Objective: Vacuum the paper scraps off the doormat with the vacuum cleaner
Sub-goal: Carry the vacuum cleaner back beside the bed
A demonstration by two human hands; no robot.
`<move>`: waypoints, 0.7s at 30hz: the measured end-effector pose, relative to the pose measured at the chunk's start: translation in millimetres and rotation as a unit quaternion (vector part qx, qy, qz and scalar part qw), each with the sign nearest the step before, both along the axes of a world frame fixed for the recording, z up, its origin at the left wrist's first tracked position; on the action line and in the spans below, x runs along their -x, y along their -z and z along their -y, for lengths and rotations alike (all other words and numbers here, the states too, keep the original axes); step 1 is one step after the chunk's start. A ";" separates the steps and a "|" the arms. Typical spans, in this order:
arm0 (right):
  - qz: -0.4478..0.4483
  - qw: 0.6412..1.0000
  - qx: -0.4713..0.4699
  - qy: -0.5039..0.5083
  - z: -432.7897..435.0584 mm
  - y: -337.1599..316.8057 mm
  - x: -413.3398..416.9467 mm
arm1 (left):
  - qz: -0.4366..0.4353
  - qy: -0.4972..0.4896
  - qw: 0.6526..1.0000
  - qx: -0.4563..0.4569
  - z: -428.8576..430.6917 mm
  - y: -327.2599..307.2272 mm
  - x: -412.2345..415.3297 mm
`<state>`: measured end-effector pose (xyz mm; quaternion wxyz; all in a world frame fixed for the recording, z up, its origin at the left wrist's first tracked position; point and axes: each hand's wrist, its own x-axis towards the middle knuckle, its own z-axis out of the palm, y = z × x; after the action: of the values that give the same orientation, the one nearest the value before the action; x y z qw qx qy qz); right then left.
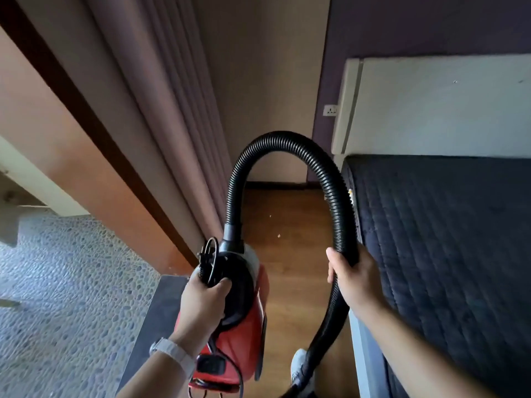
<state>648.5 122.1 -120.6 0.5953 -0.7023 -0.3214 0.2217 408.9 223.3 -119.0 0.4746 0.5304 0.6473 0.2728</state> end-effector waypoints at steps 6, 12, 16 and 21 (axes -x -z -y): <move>-0.020 1.000 0.012 -0.015 -65.4 -6.1 -83.6 | -0.012 -0.003 1.000 -0.017 -57.8 -14.4 -76.4; -0.023 1.000 -0.001 -0.013 -109.3 -14.2 -138.0 | -0.006 -0.001 1.000 -0.017 -114.7 -19.0 -132.7; -0.017 1.000 0.009 0.007 -153.9 -19.2 -167.8 | -0.001 0.021 1.000 -0.014 -152.4 -8.6 -162.3; -0.012 0.999 0.027 0.043 -214.4 -15.6 -210.2 | 0.007 0.031 0.999 0.008 -217.1 15.8 -201.6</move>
<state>858.7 336.5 -104.9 0.5892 -0.7283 -0.2776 0.2128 610.5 440.4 -134.8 0.4917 0.5448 0.6290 0.2565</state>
